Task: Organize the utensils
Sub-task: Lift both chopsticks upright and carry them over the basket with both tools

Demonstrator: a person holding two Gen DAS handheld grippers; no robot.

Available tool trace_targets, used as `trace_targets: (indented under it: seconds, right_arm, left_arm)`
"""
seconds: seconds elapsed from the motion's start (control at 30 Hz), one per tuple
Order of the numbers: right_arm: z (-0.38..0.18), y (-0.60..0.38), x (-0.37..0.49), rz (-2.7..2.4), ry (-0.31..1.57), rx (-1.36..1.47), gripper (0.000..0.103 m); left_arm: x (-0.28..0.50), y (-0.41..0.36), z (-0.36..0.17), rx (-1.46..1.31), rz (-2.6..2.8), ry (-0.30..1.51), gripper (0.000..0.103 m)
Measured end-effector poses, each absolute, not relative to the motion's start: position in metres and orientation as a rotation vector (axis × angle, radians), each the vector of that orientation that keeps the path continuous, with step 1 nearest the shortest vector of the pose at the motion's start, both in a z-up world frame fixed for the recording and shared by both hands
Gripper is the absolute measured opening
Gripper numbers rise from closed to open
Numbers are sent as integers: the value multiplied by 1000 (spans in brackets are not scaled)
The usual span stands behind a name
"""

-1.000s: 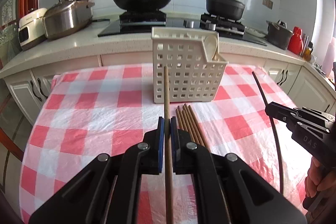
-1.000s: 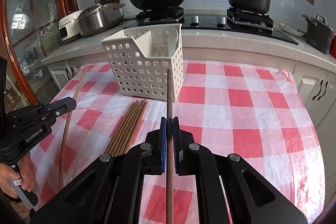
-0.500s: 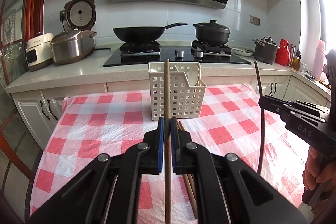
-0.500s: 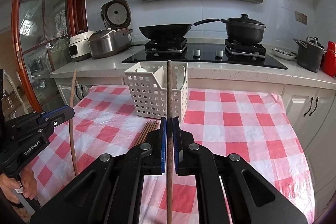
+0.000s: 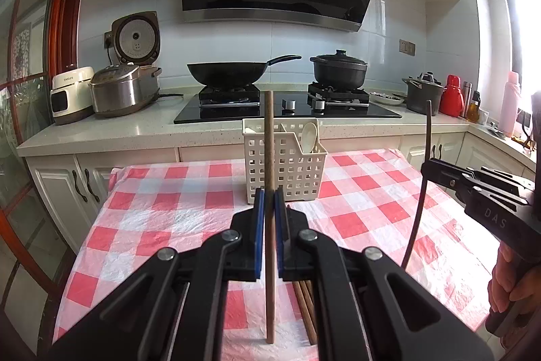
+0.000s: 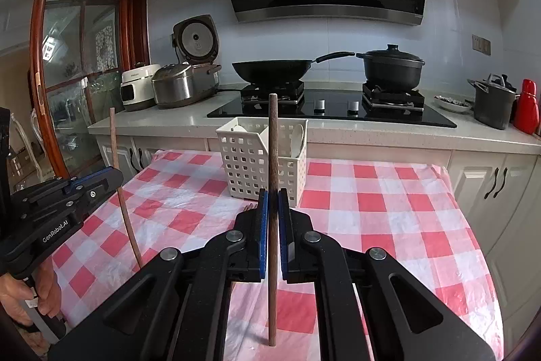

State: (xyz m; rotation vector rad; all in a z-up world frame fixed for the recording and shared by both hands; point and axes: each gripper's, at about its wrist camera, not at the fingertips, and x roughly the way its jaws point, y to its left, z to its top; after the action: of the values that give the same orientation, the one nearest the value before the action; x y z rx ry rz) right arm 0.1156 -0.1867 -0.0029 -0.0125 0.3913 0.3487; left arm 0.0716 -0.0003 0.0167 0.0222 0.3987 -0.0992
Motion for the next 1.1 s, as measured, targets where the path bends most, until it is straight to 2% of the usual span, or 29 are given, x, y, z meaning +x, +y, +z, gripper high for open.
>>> trace_targets:
  seconds: [0.6,0.9,1.1]
  right_arm:
    - [-3,-183,111,354,372,-16,6]
    - [2,-176,143,359,363,-12,6]
    - [22,-171,170,361,326,-5,6]
  left_arm:
    - [69,0,18,33,-103,379,6]
    - [93,-1,29,34,-97,361,6]
    - [120,-5,54,34,-97,304,6]
